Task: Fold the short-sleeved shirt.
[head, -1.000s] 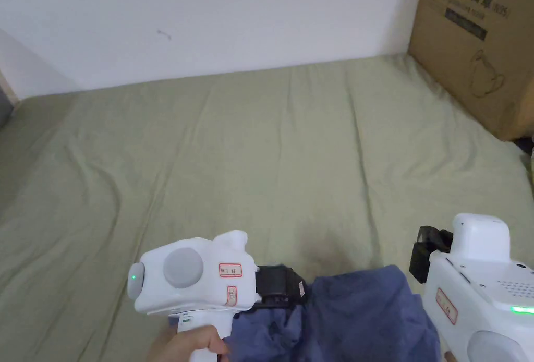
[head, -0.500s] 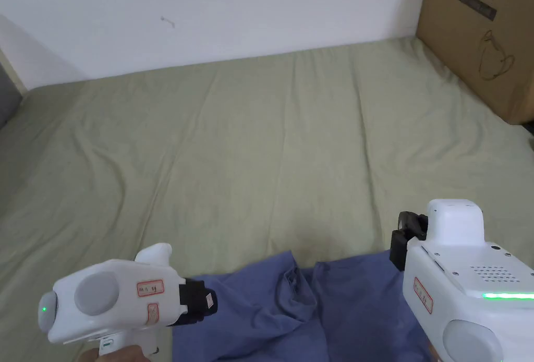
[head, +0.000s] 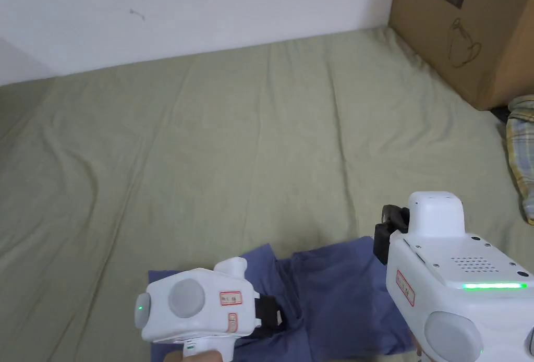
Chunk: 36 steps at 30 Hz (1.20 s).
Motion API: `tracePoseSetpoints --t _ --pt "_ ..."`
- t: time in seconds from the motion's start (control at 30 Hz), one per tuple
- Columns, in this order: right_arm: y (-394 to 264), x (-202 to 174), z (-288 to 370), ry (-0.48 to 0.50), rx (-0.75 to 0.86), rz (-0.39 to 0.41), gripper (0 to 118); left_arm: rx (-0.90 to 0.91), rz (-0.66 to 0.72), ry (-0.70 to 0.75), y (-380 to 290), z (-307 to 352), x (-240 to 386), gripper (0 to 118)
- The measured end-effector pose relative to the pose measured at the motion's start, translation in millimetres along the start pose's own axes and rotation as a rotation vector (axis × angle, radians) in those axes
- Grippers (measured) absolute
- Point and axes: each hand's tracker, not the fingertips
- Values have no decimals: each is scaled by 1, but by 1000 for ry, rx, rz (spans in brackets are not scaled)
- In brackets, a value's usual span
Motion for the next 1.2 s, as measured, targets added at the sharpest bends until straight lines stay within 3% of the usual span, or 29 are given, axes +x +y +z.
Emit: tracePoseSetpoints --t 0.07,0.2,0.3,0.53,0.73,0.9,0.97,1.03,1.07,1.2 --pt "0 4 1 -7 0 -5 0 -16 19 -65 -1 -2 6 0" --pt "-1 8 1 -14 -4 -29 0 -39 -78 -32 -5 -14 26 0" --pt "-1 9 2 -20 -8 -24 0 -79 -78 -74 -9 -20 36 0" --pt "7 1 7 -29 8 -9 0 34 -86 -108 -6 30 30 0" --pt "22 -22 9 -15 50 37 0 194 3 -162 2 118 -38 0" --pt "30 -47 6 16 68 57 0 298 179 -109 -14 161 -125 1" --pt "30 -58 2 22 64 84 0 300 231 -167 -24 166 -154 16" --pt "30 -68 -1 36 55 100 0 304 311 -204 -33 162 -177 71" --pt "31 -73 -3 44 46 104 0 296 318 -214 -37 156 -186 88" --pt "32 -91 -8 65 43 129 0 248 402 -243 -43 131 -205 97"
